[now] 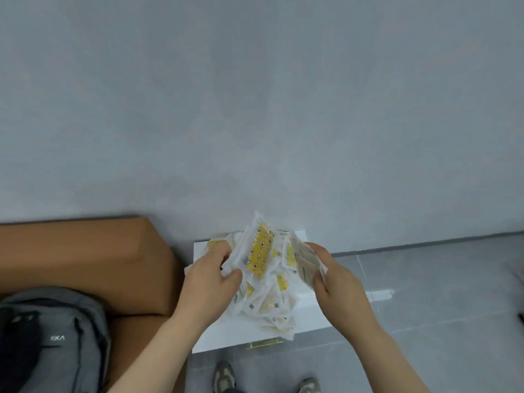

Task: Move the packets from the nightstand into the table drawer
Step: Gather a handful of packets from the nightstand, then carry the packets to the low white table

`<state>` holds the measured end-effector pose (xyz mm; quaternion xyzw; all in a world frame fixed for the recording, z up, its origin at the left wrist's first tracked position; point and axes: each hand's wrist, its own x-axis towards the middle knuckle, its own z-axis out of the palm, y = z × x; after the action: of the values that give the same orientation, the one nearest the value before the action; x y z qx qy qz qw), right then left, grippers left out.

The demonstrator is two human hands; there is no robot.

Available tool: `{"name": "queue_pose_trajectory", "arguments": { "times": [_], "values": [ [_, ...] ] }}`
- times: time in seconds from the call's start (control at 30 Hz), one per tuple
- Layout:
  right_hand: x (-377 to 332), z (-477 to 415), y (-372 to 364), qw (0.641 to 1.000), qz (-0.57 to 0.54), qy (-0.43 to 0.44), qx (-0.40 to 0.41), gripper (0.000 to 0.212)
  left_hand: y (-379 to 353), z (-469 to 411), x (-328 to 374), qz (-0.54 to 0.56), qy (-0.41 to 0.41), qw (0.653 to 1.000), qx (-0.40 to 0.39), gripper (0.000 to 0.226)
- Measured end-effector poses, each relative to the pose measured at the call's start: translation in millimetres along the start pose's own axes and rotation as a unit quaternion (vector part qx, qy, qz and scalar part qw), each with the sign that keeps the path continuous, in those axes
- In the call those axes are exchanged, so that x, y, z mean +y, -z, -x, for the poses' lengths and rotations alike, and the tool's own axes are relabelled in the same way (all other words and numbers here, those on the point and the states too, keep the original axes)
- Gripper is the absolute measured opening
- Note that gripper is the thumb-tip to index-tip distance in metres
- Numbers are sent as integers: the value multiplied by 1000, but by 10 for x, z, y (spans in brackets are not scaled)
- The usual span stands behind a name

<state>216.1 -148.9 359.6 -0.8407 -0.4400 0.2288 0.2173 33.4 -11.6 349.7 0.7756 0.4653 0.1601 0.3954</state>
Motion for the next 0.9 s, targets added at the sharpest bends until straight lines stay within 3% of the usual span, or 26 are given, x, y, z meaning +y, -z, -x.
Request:
{"name": "queue_pose_trajectory", "arguments": {
  "times": [0.23,0.53,0.9],
  "values": [
    [413,542,871,995,-13,-39,91,59,-351,64,959,-6,-100,994,-34,22],
    [1554,1433,2132,973,-10,-89,211,57,-1471,530,2558,39,-220,973,-57,30],
    [2926,2550,3126,932,-5,-194,305,55,-3044,1009,3998,75,-332,917,-210,20]
  ]
}}
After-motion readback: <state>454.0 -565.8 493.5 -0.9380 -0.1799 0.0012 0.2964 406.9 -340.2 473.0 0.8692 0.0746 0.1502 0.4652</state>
